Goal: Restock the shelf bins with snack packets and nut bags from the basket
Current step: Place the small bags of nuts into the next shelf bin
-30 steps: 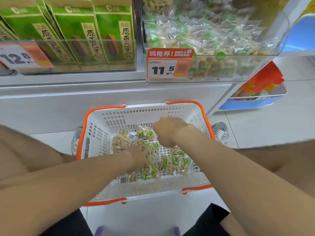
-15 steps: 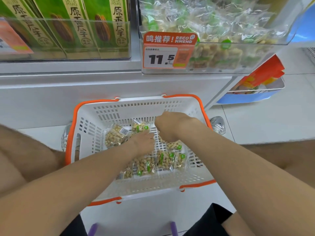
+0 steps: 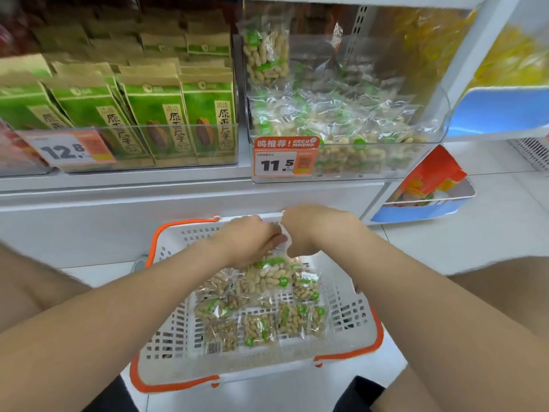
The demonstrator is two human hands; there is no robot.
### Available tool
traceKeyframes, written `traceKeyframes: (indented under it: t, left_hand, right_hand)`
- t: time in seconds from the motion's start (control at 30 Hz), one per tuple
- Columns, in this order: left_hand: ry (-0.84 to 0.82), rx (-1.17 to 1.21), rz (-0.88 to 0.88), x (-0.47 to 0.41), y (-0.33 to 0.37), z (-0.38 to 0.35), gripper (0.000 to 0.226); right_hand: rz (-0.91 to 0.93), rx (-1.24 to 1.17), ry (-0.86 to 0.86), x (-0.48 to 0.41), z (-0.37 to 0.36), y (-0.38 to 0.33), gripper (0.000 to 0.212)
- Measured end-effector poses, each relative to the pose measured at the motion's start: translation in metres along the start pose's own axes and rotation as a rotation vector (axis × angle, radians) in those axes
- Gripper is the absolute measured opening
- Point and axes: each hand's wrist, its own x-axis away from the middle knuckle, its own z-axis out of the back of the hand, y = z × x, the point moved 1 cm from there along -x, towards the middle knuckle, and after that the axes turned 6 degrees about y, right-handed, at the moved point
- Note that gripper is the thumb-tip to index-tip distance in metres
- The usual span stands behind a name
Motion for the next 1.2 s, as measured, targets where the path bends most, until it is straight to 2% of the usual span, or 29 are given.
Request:
traceKeyframes:
  t: [0.1,0.17,0.23,0.37,0.43,0.57,0.67,0.77,0.87,0.93,0.97,1.03,1.13,1.2]
  left_hand:
    - [0.220,0.073,-0.109,0.013,0.018,0.045,0.032]
    - [0.365,0.133,-0.192,0.022,0.025,0.071,0.032]
    - [0.515,0.174,-0.205,0.026,0.025,0.090,0.034]
    - [0.785,0.230,-0.154,0.029,0.029,0.129,0.028]
    - [0.911,0.250,-0.077,0.026,0.032,0.146,0.032]
    - [1.093,0.384,0.127,0.017,0.029,0.176,0.024]
    - [1.098,0.494,0.290,0.005,0.031,0.197,0.017]
    - [0.953,0.564,0.461,-0.010,0.027,0.211,0.016]
    - [0.855,0.581,0.454,-0.020,0.019,0.219,0.006]
    - [0.812,0.566,0.448,-0.025,0.019,0.223,0.012]
    - [0.792,0.507,0.444,-0.029,0.018,0.224,0.022]
    - [0.782,0.296,0.413,-0.039,0.013,0.225,0.035]
    - [0.735,-0.052,0.358,-0.049,0.002,0.223,0.034]
    - [0.668,-0.169,0.371,-0.050,-0.005,0.216,0.038]
  right_hand:
    - [-0.073,-0.088,-0.138,0.025,0.024,0.009,0.053]
    - [-0.071,-0.214,-0.232,0.037,0.037,0.017,0.050]
    - [-0.033,-0.399,-0.204,0.046,0.048,0.024,0.049]
    - [0.163,-0.727,0.076,0.067,0.072,0.033,0.025]
    - [0.209,-0.865,0.255,0.077,0.085,0.034,0.026]
    - [0.057,-1.205,0.623,0.075,0.101,0.044,0.040]
    - [-0.064,-1.436,0.669,0.061,0.103,0.050,0.047]
    - [-0.105,-1.785,0.629,0.049,0.108,0.046,0.031]
    - [-0.156,-1.885,0.790,0.044,0.117,0.046,0.018]
    - [-0.200,-1.909,0.862,0.038,0.122,0.051,0.012]
    - [-0.229,-1.914,0.883,0.032,0.124,0.055,0.007]
    - [-0.281,-1.889,0.929,0.020,0.127,0.062,0.012]
    - [-0.421,-1.769,1.066,0.001,0.132,0.076,0.006]
    - [-0.459,-1.686,1.116,-0.010,0.136,0.087,0.017]
